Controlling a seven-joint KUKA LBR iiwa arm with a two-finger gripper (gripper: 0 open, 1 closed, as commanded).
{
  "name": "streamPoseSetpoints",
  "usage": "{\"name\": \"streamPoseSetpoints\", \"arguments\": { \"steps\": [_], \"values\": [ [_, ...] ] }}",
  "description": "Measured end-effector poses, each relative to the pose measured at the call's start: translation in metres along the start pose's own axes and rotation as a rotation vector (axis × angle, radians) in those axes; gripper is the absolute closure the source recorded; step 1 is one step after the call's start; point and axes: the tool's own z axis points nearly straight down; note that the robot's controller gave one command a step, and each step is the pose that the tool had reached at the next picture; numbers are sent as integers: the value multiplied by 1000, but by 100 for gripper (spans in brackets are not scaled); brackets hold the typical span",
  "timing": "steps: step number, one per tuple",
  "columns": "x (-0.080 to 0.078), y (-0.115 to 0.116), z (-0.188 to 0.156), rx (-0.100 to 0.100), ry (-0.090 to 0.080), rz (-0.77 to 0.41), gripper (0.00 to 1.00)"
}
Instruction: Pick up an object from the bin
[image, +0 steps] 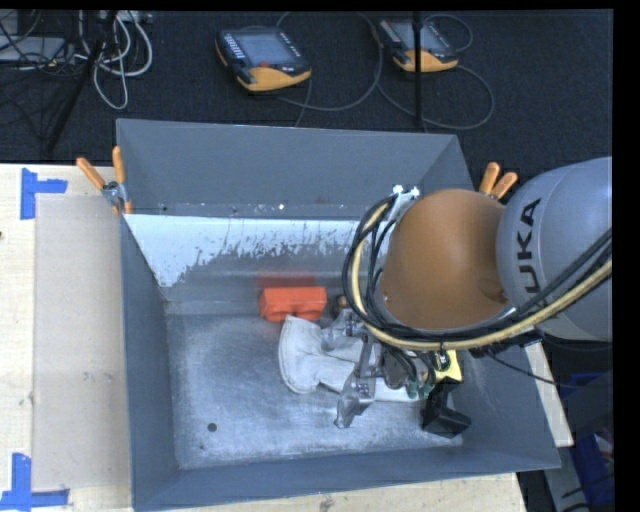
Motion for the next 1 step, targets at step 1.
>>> {"name": "streamPoseSetpoints", "arguments": {
  "steps": [1],
  "values": [
    [-38, -38, 61, 0, -7, -76, 0]
  ]
}}
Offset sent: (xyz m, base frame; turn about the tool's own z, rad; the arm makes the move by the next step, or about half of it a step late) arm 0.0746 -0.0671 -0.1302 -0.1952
